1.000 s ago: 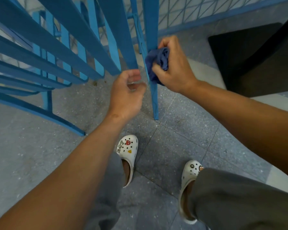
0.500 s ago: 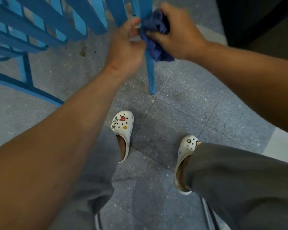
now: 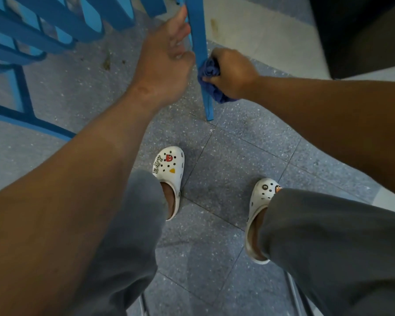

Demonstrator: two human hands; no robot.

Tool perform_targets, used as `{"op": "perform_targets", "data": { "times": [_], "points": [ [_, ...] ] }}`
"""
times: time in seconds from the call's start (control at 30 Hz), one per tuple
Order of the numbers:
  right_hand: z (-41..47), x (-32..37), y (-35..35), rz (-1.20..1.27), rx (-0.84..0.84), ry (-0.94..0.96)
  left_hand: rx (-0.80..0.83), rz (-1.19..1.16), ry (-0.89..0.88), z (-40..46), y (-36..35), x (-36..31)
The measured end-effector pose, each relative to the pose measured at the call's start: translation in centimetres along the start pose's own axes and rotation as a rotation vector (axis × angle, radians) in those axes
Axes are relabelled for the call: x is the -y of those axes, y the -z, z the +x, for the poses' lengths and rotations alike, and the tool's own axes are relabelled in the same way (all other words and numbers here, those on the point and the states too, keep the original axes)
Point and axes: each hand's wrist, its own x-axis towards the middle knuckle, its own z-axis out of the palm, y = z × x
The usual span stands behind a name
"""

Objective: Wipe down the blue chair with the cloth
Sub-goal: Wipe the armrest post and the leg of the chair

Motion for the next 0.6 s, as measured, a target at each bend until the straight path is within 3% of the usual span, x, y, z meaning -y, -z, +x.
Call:
{"op": "perform_targets", "data": {
  "times": [0.2, 0.27, 0.47, 0.6],
  "points": [
    [-0.9, 2.0, 3.5, 0.111, -0.353, 0.173, 0.052, 0.016, -0.022, -0.2, 0.3, 0.9],
    [-0.9, 2.5, 3.3, 0.189, -0.394, 0.196, 0.062, 0.03, -0.03, -0.1, 0.3, 1.0],
    [-1.2, 0.7, 0.1, 0.23, -0.007, -0.083, 0.077, 0.014, 0.036, -0.1, 0.3, 1.4],
    [-0.7, 1.1, -0.3, 0.065, 0.035, -0.109, 0.09, -0.031, 0.063, -0.3, 0.1, 1.3]
  ]
}}
